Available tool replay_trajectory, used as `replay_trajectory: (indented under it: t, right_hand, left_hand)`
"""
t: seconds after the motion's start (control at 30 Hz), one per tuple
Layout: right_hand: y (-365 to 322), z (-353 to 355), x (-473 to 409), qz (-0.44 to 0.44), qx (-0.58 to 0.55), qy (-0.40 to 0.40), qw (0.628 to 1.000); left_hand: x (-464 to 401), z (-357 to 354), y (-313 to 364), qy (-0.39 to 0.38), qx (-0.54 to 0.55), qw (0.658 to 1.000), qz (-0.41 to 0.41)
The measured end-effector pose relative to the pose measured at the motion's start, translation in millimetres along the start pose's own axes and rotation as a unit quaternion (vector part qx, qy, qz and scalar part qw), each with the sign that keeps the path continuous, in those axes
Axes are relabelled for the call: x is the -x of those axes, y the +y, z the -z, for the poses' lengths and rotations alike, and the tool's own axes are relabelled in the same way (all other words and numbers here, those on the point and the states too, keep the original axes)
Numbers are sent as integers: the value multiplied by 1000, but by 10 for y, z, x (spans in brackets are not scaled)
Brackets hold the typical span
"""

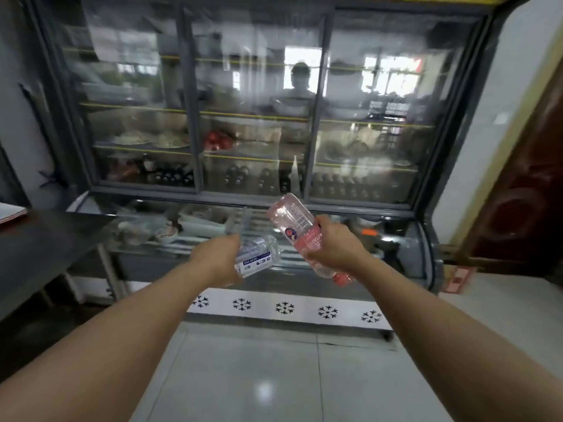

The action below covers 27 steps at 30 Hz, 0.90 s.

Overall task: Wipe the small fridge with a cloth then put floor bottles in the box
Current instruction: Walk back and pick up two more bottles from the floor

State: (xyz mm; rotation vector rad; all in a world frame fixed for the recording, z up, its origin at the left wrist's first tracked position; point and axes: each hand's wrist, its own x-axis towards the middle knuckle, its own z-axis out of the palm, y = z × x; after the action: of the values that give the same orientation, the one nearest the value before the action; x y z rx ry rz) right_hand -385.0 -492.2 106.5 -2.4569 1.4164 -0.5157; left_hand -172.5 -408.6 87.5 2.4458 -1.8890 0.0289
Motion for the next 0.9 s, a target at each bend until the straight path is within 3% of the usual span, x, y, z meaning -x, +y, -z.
replay_trajectory:
  t: [0.53,0.9]
  right_hand:
    - [3236,1702,1888,-191,48,58,979]
    - [4987,2525,2701,-350,65,109,928]
  left_hand:
    - [201,-240,4078,-35,63,973,-221]
    - [-70,-386,6390,-54,47,920,-386]
